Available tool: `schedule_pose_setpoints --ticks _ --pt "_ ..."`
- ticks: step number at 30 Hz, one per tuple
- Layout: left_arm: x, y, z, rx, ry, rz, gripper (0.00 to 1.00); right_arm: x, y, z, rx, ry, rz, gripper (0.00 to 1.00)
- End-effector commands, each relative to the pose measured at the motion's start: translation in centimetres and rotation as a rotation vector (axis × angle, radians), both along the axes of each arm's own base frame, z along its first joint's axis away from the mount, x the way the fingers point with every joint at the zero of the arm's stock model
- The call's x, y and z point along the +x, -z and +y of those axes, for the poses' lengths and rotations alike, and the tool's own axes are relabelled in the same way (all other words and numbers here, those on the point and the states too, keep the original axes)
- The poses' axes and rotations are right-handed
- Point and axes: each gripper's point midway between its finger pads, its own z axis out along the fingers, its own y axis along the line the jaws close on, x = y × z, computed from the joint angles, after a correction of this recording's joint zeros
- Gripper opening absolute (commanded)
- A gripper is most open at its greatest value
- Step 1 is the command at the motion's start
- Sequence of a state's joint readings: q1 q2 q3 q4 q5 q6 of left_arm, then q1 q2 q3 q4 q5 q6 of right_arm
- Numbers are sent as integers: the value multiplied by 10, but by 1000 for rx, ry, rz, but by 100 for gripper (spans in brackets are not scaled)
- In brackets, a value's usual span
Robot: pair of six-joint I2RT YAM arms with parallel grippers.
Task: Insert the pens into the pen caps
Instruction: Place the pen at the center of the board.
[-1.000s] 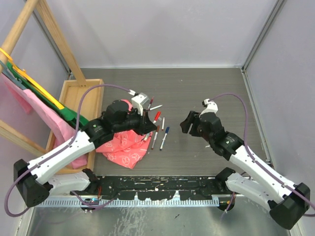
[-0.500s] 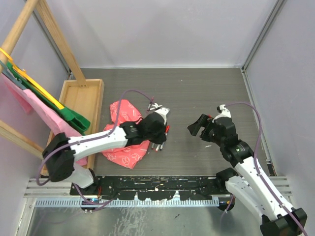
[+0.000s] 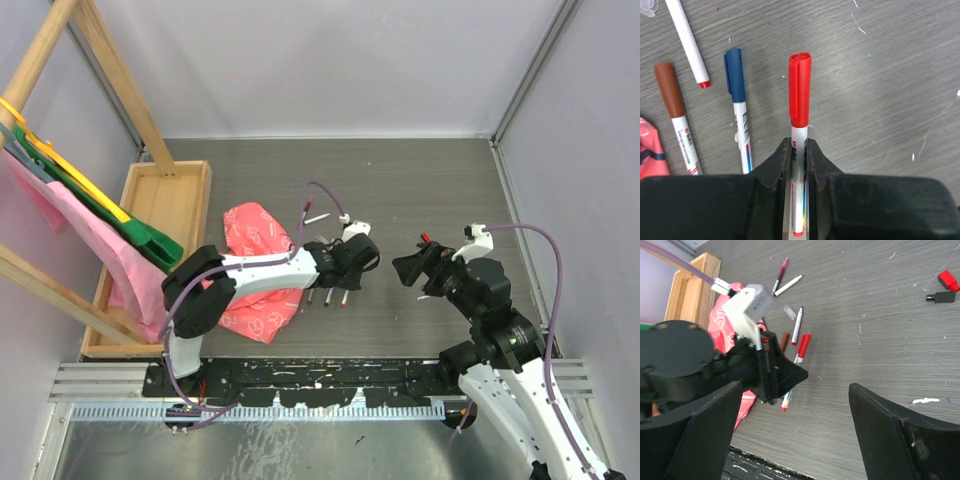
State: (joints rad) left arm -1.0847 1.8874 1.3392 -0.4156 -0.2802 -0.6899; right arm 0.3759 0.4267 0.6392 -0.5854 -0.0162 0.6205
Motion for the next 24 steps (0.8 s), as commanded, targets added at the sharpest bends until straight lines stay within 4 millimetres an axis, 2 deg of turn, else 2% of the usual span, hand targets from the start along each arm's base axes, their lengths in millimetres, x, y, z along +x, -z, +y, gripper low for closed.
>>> schedule_pose_setpoints --ticks 1,14,19,24 --pt "14 0 -10 10 -61 -28 0 -5 -26 -8 -19 4 -82 92" --pt "18 32 -15 54 -104 10 6 -11 -25 -4 -28 -37 -74 92" --pt "15 37 -12 59 -110 21 16 -11 -26 -4 -32 -39 -78 92" --pt "14 32 -12 45 -104 19 24 -10 -24 -4 -36 -36 -71 92"
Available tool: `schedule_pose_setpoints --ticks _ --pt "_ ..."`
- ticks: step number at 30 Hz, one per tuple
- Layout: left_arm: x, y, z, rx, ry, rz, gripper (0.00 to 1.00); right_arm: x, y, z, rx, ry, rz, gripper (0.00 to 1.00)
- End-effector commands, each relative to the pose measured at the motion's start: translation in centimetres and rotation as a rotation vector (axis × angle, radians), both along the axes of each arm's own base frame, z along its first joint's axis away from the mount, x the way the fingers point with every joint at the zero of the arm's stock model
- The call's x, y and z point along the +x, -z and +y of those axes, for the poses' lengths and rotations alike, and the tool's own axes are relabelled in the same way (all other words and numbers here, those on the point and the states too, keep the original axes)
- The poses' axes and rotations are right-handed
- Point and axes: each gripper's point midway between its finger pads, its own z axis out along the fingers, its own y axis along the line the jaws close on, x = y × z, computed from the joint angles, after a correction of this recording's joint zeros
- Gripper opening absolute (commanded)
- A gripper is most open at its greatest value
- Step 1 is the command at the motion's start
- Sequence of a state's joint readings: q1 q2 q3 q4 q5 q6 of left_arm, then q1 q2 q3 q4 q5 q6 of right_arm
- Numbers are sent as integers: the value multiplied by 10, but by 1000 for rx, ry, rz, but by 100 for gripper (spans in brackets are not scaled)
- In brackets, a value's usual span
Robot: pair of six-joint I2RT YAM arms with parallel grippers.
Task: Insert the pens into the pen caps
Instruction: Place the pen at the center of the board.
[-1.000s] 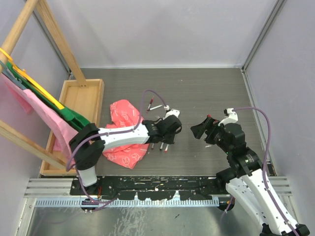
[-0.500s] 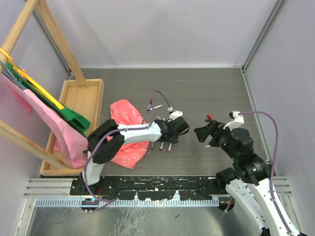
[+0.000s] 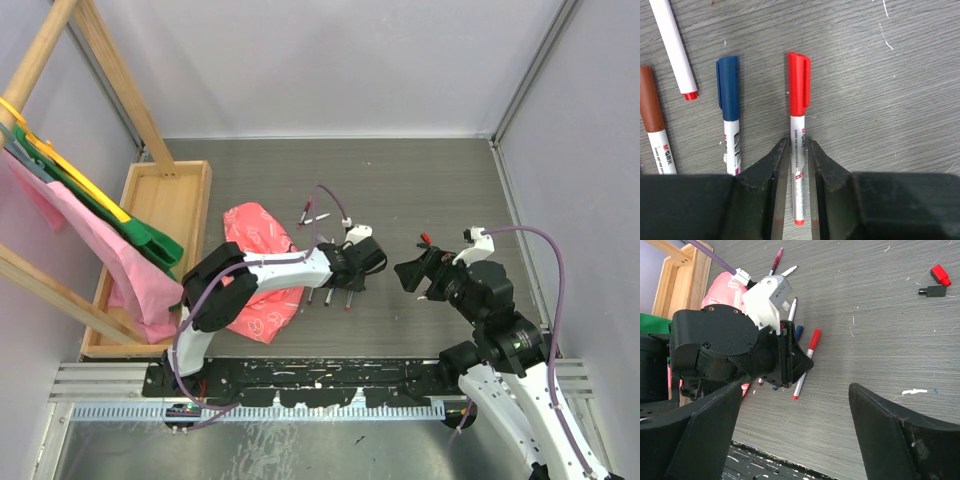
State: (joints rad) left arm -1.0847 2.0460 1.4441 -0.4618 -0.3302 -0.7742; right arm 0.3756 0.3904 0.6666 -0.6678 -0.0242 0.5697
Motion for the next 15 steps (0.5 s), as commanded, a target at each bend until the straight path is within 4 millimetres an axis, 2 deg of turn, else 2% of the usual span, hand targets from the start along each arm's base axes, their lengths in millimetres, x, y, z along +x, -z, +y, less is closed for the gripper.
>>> schedule_pose_setpoints --ticks 1,9,15 --pt "3 -8 -5 -29 -3 -13 26 3 -23 1 11 -12 -70 92" --pt "11 -49 -12 -126 28 -36 28 3 -22 -1 4 -1 -72 92" --pt "16 -109 -15 -211 90 -127 30 5 -20 -4 -2 18 -67 92"
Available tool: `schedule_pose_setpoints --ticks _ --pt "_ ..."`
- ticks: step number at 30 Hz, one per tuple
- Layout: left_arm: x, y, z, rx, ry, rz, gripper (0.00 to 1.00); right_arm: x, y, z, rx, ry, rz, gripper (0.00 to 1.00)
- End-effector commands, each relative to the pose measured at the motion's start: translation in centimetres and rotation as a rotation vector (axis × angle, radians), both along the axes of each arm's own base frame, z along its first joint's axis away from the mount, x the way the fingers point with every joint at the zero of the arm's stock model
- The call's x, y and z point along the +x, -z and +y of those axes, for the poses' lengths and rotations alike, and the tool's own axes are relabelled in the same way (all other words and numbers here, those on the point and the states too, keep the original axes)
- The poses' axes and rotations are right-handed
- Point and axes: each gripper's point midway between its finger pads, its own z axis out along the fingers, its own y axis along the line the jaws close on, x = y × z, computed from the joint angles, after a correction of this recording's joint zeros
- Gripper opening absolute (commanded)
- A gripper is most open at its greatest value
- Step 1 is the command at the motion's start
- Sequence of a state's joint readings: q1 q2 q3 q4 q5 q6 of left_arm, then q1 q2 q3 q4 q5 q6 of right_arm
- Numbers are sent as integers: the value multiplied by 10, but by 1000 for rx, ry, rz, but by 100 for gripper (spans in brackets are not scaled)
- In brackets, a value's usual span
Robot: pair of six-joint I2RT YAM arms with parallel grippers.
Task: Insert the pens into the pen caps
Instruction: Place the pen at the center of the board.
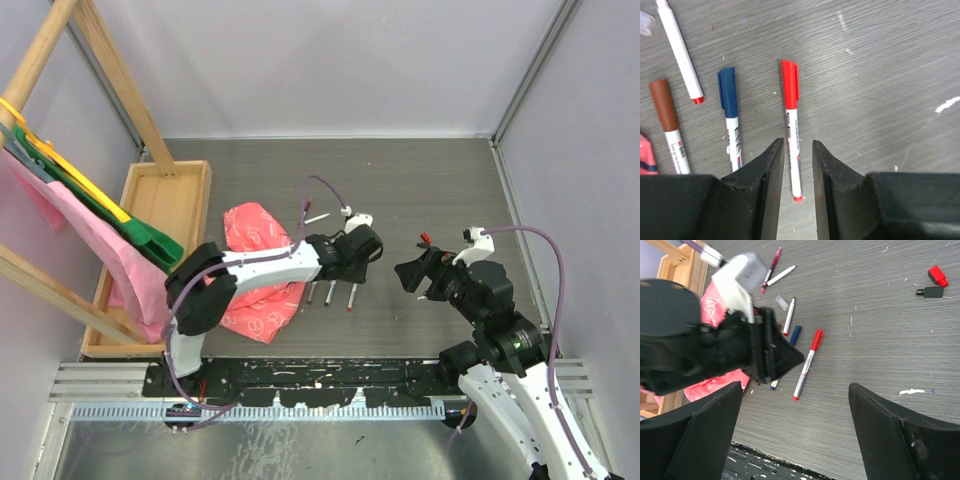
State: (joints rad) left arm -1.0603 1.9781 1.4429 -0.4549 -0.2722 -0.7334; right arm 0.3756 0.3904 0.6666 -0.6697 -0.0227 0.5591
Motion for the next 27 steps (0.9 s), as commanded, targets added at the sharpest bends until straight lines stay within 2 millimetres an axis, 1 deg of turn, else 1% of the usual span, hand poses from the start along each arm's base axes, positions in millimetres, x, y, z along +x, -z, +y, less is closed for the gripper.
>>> schedule_pose_setpoints --ticks 1,5,8,10,14,19,21,24,27 --pt "11 -88 -10 -156 55 -138 31 6 -20 -5 0 27 -65 92" --pt "10 -121 0 -183 92 -211 32 10 -17 -6 -15 40 -54 92" --pt "7 -140 14 -188 130 -255 32 14 -14 -6 -28 45 -38 92" --pt "6 -149 28 -176 141 -283 31 17 -13 -6 -39 48 -31 91" --pt "7 -164 63 -166 122 -321 32 24 -9 -5 -60 50 -12 91" --pt "13 -165 108 -170 84 -319 35 32 -1 -5 -85 61 18 91" --pt "16 -162 123 -167 72 -308 35 35 1 -4 -93 59 29 90" --pt "22 -159 142 -157 56 -296 38 38 2 -2 -99 51 42 90" --pt "30 -155 153 -146 46 -285 39 39 4 -1 -106 45 52 90"
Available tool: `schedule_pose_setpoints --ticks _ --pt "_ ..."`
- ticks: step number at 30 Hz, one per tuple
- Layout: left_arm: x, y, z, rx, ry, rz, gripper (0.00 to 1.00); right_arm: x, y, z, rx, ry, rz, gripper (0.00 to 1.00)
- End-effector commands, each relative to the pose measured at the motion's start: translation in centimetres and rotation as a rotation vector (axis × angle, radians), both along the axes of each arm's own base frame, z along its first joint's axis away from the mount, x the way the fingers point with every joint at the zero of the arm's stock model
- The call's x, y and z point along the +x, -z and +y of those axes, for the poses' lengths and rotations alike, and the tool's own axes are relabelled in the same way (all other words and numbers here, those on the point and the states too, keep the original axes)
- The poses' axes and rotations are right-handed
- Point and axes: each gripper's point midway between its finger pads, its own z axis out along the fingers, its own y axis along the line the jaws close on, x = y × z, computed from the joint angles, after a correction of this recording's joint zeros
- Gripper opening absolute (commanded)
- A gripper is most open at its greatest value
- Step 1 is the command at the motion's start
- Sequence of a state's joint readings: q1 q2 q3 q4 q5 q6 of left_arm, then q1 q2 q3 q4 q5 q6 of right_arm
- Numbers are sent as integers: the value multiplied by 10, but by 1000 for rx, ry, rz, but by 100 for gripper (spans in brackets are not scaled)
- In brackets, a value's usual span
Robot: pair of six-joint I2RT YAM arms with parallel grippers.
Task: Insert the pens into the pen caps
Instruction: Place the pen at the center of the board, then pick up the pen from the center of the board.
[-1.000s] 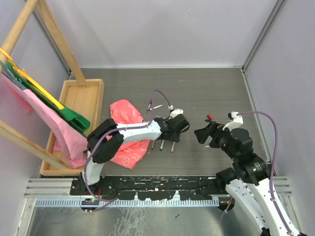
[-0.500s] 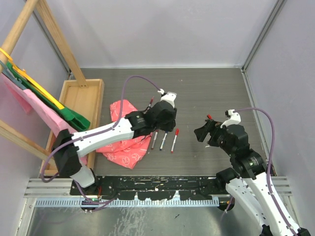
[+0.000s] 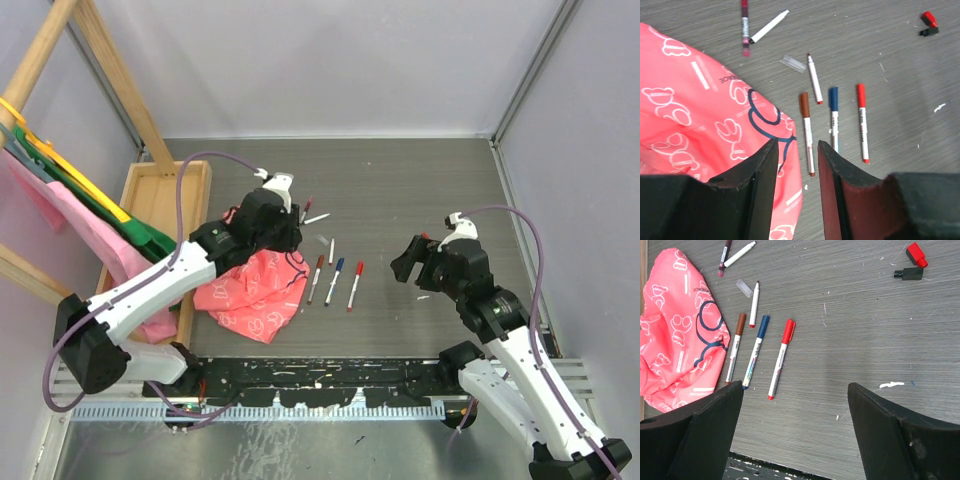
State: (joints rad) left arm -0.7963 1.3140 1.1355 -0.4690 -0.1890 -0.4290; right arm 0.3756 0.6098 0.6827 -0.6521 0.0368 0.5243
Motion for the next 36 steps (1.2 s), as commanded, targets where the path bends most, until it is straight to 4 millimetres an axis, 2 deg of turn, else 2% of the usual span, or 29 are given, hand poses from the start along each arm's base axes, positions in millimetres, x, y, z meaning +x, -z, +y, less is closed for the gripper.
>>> schedule_pose_setpoints --ticks 1,6,11,16,20,21,26,32,36 --pt "6 -6 10 -8 30 -7 39 15 -31 2 12 2 -98 90" --pt "23 4 8 3 40 17 35 15 -28 4 3 -19 -88 90" --pt "48 12 -4 37 62 36 32 13 -23 6 -19 -51 -81 90" --pt "87 22 -16 81 71 57 32 9 -19 6 -40 -79 -73 90" --pt "122 39 -17 112 53 92 31 5 -17 10 -30 -110 -71 90" --pt "130 50 -16 128 47 114 31 5 -17 11 -27 -116 -71 90" --pt "165 65 -17 149 41 146 30 4 -17 14 -27 -142 -73 90" --pt "189 93 -7 179 17 195 30 3 -14 19 -18 -173 -68 90" --pt "198 108 -5 176 14 226 30 3 -12 22 -13 -188 -64 90"
